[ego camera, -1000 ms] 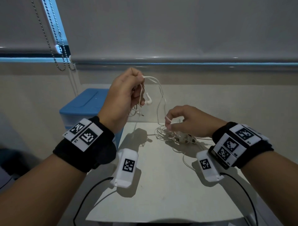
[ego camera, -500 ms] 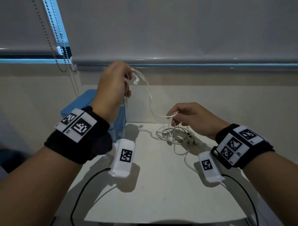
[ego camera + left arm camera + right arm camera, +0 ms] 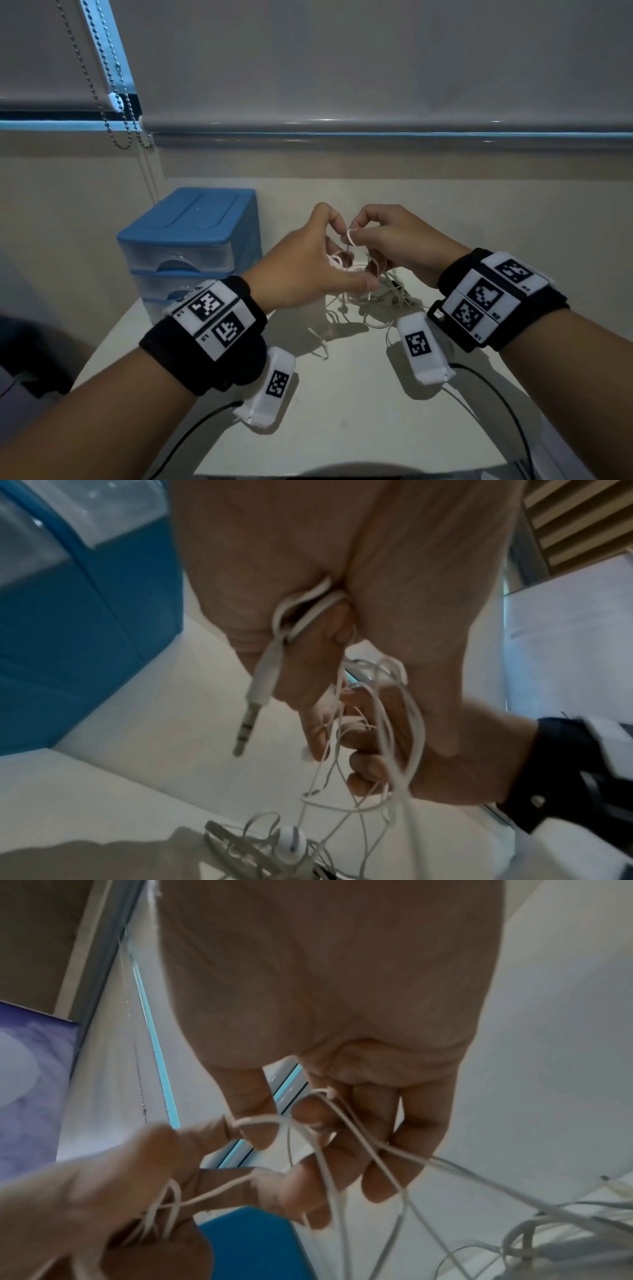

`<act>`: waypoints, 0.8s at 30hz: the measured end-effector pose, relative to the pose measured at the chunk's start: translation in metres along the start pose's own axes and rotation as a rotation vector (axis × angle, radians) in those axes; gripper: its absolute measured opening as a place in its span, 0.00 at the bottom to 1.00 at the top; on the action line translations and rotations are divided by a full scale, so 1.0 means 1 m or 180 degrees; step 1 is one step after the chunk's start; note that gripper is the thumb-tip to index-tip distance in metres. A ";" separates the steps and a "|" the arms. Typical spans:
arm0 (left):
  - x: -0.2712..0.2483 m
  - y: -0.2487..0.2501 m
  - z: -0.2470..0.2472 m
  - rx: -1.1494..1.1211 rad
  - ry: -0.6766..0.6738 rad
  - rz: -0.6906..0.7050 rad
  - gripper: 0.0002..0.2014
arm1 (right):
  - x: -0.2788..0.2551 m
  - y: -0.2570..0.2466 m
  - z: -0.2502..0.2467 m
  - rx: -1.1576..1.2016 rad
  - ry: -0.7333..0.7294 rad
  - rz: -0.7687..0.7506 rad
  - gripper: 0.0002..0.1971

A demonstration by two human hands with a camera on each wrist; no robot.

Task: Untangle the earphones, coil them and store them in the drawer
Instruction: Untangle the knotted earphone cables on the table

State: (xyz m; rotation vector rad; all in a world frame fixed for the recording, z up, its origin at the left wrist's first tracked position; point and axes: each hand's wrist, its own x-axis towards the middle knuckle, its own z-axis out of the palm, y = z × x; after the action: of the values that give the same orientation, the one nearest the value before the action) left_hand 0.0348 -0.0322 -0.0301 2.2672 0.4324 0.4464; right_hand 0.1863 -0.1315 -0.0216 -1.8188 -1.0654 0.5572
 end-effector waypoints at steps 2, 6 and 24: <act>0.001 -0.002 0.002 0.0112 -0.0049 -0.0016 0.34 | 0.000 -0.001 0.001 -0.0031 -0.0035 0.0093 0.13; 0.006 -0.006 -0.005 0.0436 0.0238 -0.0072 0.12 | -0.001 0.003 -0.002 -0.0086 -0.0062 0.0267 0.16; 0.006 0.007 -0.041 -0.0497 0.1598 0.0264 0.19 | 0.010 0.049 -0.011 -0.0450 -0.0185 0.0047 0.12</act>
State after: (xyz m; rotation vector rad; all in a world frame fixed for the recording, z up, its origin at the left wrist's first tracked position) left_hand 0.0232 -0.0083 0.0019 2.0131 0.5316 1.0637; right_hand 0.2209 -0.1380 -0.0588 -1.9446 -1.1562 0.5586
